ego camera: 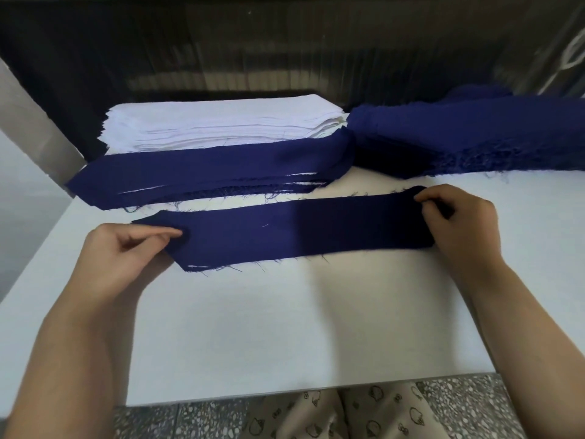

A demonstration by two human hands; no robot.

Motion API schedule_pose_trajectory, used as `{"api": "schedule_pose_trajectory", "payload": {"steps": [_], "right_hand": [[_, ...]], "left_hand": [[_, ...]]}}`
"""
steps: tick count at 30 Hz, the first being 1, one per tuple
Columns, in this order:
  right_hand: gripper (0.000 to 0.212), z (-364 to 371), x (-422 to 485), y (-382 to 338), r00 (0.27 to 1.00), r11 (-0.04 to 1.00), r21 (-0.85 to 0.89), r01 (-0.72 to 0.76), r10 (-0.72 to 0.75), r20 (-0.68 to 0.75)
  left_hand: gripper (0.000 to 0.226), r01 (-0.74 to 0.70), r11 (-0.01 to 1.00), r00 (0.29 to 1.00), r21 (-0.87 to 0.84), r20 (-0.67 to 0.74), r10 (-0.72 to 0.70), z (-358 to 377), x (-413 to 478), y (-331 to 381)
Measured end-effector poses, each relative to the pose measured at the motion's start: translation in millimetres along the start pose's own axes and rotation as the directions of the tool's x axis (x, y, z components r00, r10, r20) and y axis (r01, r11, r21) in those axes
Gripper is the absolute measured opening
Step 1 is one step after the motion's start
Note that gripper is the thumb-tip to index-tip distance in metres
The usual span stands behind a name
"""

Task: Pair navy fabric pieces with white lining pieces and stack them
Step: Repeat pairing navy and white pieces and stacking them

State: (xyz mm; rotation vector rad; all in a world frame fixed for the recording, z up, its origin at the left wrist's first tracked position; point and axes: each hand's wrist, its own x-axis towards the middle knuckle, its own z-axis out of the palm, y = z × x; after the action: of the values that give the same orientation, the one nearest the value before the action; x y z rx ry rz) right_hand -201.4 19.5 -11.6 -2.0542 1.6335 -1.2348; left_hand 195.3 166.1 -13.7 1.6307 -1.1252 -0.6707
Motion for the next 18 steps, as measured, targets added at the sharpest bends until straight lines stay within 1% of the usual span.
{"api": "schedule_pose_trajectory", "payload": {"steps": [1,4,6,8,9,11,13,16,18], "right_hand": [[0.022,0.3,-0.5,-0.1,1.000,1.000,0.019,0.001,-0.001,-0.005],[0.018,1.6,-0.8,-0.5,1.000,0.997,0.077,-0.018,0.018,0.005],[0.015,3.1,-0.4,0.9,0.999,0.998,0.056,-0.003,0.000,0.047],[0.014,4.7,0.4,1.8,0.997,0.998,0.055,0.010,-0.014,0.074],[0.014,5.2,0.5,0.9,0.997,0.997,0.079,0.003,-0.009,0.070],[0.015,5.6,0.1,-1.3,0.999,0.987,0.157,-0.020,0.016,0.028],[0.016,6.7,-1.4,-5.7,0.999,0.973,0.229,0.000,0.010,-0.042],[0.017,9.3,-3.8,-13.7,0.990,0.947,0.308,0.087,-0.047,-0.134],[0.018,13.7,-2.9,-18.4,0.983,0.930,0.351,0.111,-0.052,-0.175]], "left_hand": [[0.015,-0.003,0.999,1.000,0.045,-0.002,0.003,-0.1,0.7,0.4],[0.024,-0.004,0.992,1.000,0.129,-0.011,0.005,1.4,3.6,0.9],[0.024,-0.037,0.980,0.998,0.195,-0.046,0.046,4.1,5.4,1.9],[0.018,-0.066,0.975,0.991,0.211,-0.096,0.088,4.6,6.4,3.8],[0.016,-0.068,0.980,0.987,0.189,-0.128,0.094,3.8,6.4,4.4],[0.029,-0.066,0.995,0.978,0.075,-0.192,0.080,3.7,6.8,2.1],[0.041,-0.072,0.996,0.968,-0.052,-0.243,0.057,3.1,6.7,0.5],[0.049,-0.083,0.993,0.961,-0.089,-0.270,0.056,5.2,5.1,2.0],[0.047,-0.088,0.989,0.951,-0.115,-0.305,0.049,8.2,5.5,5.8]]}}
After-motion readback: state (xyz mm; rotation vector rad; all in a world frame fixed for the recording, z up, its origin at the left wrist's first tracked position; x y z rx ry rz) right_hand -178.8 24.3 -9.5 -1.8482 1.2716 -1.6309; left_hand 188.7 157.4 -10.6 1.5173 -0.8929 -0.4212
